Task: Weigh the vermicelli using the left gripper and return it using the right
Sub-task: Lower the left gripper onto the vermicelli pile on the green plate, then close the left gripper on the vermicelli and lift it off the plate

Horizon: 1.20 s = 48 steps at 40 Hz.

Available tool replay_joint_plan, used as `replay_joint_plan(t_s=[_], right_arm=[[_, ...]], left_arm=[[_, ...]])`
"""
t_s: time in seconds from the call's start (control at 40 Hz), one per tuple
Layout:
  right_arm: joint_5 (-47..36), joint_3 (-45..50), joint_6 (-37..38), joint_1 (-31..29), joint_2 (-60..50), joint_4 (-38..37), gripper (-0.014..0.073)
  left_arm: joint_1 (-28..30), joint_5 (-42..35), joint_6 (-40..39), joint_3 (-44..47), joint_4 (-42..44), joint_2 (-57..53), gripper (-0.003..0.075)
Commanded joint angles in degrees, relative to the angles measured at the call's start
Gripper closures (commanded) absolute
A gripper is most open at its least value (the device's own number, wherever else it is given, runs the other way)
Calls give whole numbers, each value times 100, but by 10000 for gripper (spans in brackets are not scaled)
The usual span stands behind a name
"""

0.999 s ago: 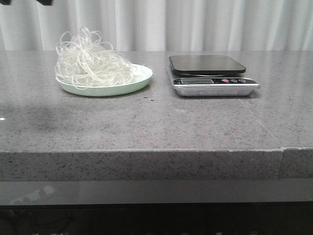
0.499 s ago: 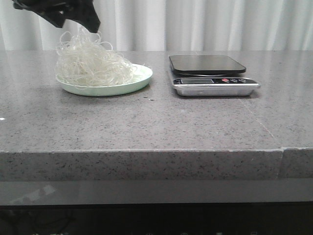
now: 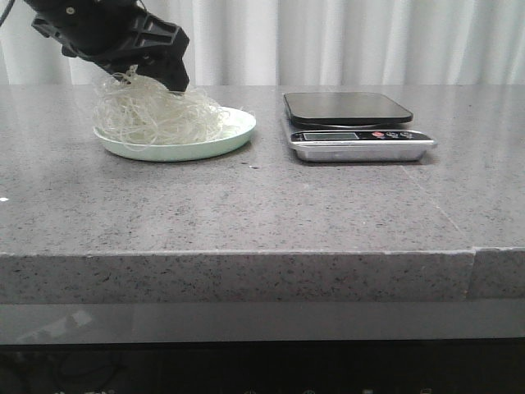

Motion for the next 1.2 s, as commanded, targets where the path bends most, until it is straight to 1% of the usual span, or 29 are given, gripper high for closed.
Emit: replay_joint_plan(t_s=[0.0, 0.1, 0.325, 0.425, 0.499, 0.649, 0.799, 1.024, 1.174], right_arm=[[-320, -138, -44, -25, 48, -5, 11], [-320, -138, -44, -25, 48, -5, 11], [-320, -138, -44, -25, 48, -5, 11], [-320, -138, -44, -25, 48, -5, 11], [-320, -138, -44, -25, 48, -5, 11], [-320, -138, -44, -25, 48, -5, 11], [-320, -138, -44, -25, 48, -5, 11], [-320, -138, -44, -25, 48, -5, 11], [-320, -138, -44, -25, 48, -5, 11]], left_arm=[[-30, -134, 5, -204, -25, -151, 180], [-30, -1, 5, -204, 11, -81, 228], [-30, 30, 5, -204, 22, -81, 447], [-30, 30, 5, -204, 22, -81, 531], [-30, 30, 5, -204, 22, -81, 572], [-30, 53, 5, -282, 22, -161, 565], [-41, 324, 5, -617, 11, -273, 565], [-176, 1040, 5, -1588, -19, -378, 565], [-462, 1113, 71, -2257, -8, -378, 565]])
